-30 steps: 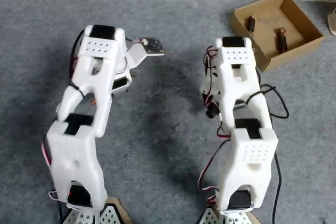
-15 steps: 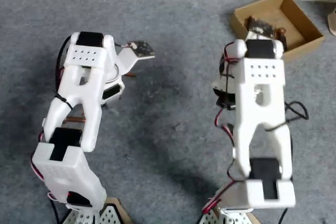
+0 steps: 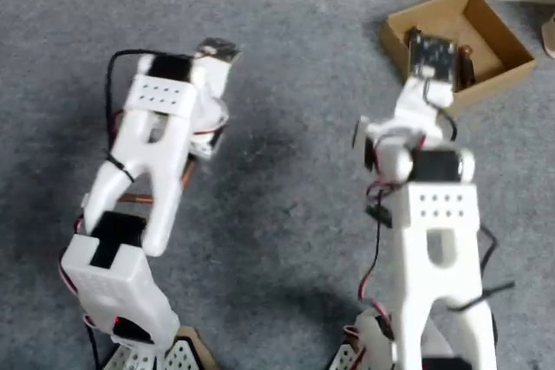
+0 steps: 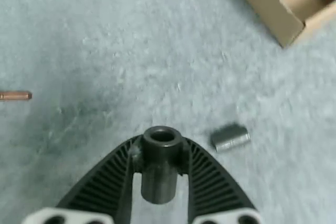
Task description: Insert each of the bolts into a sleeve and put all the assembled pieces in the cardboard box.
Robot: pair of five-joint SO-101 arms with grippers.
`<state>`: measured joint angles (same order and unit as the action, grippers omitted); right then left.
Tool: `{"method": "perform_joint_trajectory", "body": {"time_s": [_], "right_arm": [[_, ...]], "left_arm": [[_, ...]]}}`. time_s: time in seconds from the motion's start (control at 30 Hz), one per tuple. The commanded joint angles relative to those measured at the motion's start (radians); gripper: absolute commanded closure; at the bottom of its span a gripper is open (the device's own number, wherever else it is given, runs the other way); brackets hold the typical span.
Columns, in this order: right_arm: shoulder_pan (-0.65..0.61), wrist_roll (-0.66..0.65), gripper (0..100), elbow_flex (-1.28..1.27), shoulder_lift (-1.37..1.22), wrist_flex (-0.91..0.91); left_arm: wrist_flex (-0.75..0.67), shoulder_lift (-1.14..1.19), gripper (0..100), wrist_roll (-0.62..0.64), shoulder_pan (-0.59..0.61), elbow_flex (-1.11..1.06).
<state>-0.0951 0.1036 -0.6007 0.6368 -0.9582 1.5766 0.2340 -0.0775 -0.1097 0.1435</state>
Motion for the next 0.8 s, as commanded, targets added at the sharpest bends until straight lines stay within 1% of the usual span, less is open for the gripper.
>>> {"method": "perform_joint_trajectory", "body": {"time_s": [0.0, 0.07, 0.13, 0.3, 0.37, 0.47, 0.57, 0.77], "right_arm": [[-0.008, -0.014, 99.4, -0.240, 0.176, 0.283], [-0.010, -0.012, 99.4, -0.355, 0.242, 0.369], [-0.010, -0.012, 99.4, -0.446, 0.291, 0.398], [-0.012, -0.012, 99.4, -0.518, 0.369, 0.470], [-0.012, -0.012, 99.4, -0.544, 0.386, 0.529], [-0.013, -0.012, 99.4, -0.622, 0.415, 0.648], [-0.058, -0.012, 99.4, -0.734, 0.460, 0.796], [-0.145, -0.018, 99.4, -0.995, 0.584, 1.115]], "left_arm": [[-0.061, -0.062, 99, 0.020, -0.067, 0.005], [-0.086, -0.062, 99, 0.020, -0.077, 0.005], [-0.132, -0.061, 99, 0.031, -0.097, -0.001], [-0.301, -0.061, 99, 0.210, -0.107, -0.122], [-0.374, -0.062, 99, 0.290, -0.108, -0.176], [-0.445, -0.064, 99, 0.367, -0.110, -0.231], [-0.471, -0.070, 99, 0.425, -0.110, -0.242], [-0.466, -0.070, 99, 0.539, -0.131, -0.248]]}}
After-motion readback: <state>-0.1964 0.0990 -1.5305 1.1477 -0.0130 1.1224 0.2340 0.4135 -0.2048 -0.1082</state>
